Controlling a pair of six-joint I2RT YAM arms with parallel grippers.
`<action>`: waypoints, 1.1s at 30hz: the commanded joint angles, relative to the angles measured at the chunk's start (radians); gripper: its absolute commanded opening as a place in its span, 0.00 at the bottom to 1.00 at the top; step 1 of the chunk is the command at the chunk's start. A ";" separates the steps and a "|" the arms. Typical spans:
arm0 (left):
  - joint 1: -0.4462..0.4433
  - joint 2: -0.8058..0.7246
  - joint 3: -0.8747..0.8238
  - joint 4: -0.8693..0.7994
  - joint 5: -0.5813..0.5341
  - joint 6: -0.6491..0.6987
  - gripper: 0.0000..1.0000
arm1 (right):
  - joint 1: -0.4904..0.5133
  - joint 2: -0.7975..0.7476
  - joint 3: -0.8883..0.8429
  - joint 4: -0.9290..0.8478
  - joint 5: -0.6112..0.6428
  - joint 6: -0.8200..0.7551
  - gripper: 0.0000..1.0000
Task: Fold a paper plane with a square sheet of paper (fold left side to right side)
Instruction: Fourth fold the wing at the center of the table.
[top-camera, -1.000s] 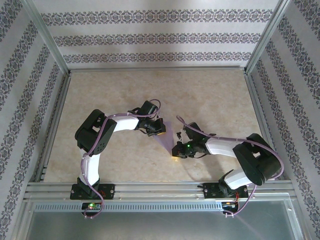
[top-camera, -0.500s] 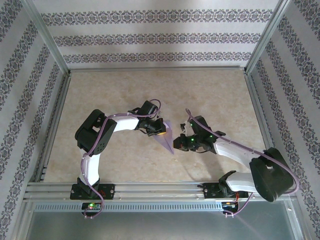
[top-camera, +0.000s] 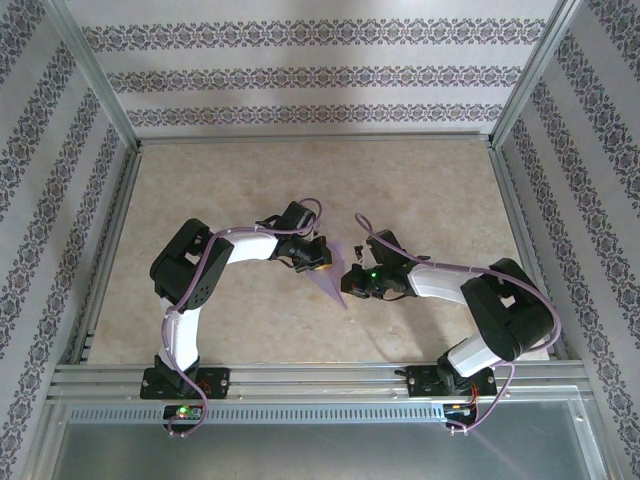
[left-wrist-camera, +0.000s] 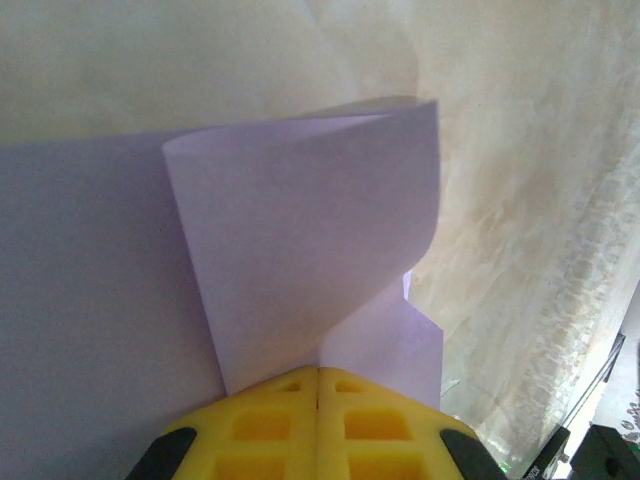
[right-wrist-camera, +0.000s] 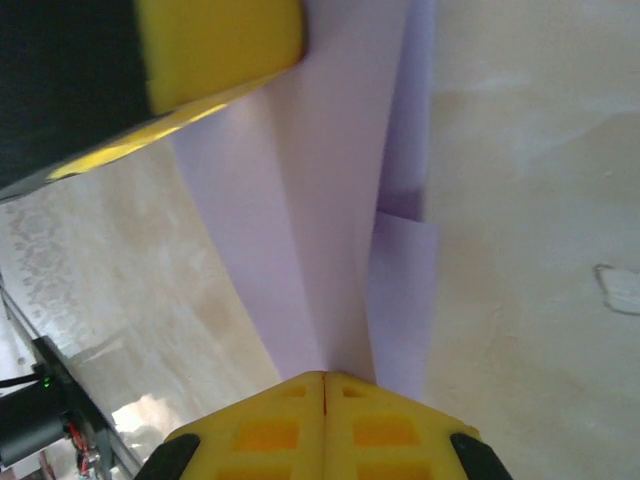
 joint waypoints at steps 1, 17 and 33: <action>-0.011 0.058 -0.022 -0.112 -0.128 0.023 0.00 | -0.005 0.023 0.016 -0.004 0.037 -0.016 0.00; -0.009 0.030 -0.018 -0.103 -0.130 0.029 0.08 | 0.022 0.084 0.057 -0.127 0.103 -0.079 0.00; -0.021 -0.250 -0.230 0.241 -0.088 0.003 0.06 | 0.064 0.121 0.101 -0.288 0.233 -0.138 0.00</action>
